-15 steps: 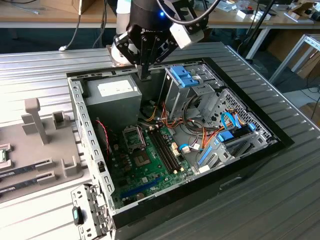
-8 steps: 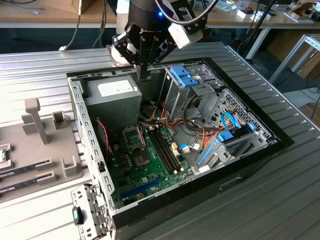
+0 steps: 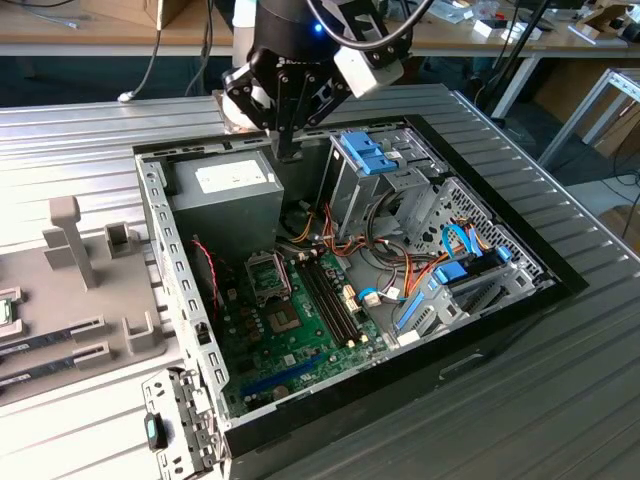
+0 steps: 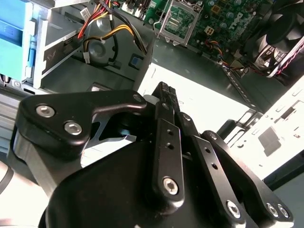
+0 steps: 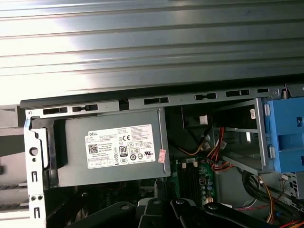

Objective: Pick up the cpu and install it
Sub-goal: 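Reach for the cpu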

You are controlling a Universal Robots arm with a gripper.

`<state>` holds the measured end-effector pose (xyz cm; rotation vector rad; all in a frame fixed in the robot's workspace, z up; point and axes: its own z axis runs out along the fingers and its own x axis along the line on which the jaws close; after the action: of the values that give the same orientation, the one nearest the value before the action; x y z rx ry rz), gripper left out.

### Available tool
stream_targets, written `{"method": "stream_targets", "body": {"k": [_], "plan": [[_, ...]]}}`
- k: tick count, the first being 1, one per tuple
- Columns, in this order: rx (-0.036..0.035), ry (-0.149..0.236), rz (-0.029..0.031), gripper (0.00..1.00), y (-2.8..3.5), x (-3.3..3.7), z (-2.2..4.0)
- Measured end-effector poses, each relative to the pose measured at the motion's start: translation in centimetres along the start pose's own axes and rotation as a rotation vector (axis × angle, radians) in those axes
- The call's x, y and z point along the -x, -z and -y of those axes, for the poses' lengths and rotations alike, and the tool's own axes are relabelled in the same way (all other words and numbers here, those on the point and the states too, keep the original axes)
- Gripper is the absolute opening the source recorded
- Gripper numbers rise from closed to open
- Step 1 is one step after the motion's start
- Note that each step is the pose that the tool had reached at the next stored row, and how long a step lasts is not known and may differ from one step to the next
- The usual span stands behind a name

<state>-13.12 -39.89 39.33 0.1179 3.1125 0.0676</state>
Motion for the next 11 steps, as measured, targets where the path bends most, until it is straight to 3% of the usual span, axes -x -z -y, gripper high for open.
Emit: {"method": "stream_targets", "body": {"k": [11], "plan": [[0.0000, 0.000, 0.0000, 0.11, 0.01, -0.29, 0.02]]}}
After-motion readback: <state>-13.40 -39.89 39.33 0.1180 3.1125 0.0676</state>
